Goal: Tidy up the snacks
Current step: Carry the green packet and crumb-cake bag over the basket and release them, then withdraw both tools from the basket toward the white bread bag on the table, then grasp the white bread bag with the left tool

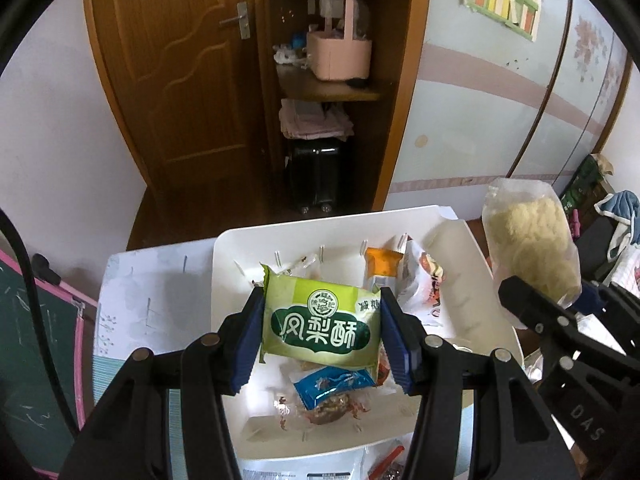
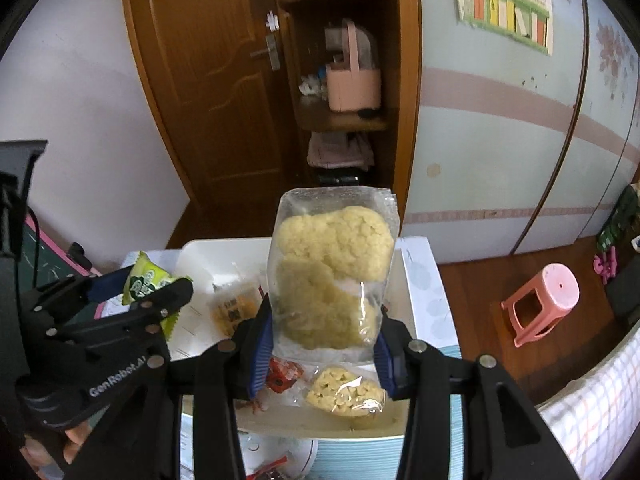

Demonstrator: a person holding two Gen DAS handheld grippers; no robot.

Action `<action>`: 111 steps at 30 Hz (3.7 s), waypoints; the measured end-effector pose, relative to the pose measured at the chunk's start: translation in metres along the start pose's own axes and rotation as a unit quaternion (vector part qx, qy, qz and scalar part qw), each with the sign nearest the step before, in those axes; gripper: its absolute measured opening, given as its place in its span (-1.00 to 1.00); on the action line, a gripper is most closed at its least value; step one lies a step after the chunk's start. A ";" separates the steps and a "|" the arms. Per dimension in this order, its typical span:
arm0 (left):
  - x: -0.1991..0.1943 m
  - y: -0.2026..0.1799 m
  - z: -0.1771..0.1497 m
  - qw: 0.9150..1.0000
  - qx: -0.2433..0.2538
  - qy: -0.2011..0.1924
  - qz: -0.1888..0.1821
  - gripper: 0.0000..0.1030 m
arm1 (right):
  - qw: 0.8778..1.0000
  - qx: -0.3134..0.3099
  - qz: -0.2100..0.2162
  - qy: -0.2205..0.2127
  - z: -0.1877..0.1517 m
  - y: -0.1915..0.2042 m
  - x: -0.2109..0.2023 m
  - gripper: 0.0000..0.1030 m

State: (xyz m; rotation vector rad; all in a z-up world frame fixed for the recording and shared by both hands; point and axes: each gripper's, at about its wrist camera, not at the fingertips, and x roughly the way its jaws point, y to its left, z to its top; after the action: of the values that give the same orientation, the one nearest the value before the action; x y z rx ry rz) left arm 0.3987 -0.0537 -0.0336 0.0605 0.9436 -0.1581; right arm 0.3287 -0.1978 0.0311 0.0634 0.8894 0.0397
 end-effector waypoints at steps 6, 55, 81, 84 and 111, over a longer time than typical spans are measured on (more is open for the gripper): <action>0.026 0.003 -0.005 1.000 -0.001 0.003 0.000 0.23 | 1.000 0.002 0.004 0.024 -0.001 0.000 0.028 -0.04; -0.173 0.002 -0.083 0.996 0.043 -0.076 -0.002 0.85 | 0.998 0.009 -0.005 -0.064 -0.061 0.013 -0.153 0.43; -0.127 0.050 -0.209 0.998 0.049 -0.004 -0.042 0.85 | 0.992 -0.123 0.019 -0.009 -0.181 0.049 -0.101 0.42; -0.103 0.054 -0.219 0.998 0.046 0.020 -0.041 0.85 | 0.991 -0.132 0.021 0.012 -0.192 0.050 -0.079 0.42; 0.032 0.086 -0.241 0.981 -0.018 0.161 -0.102 0.85 | 0.969 -0.208 0.065 0.115 -0.222 0.064 0.042 0.41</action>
State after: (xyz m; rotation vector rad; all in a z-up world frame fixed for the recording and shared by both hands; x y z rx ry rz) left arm 0.2381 0.0572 -0.2025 -0.0459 1.2767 -0.3272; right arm 0.1825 -0.1229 -0.1363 -0.2798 1.0919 0.3609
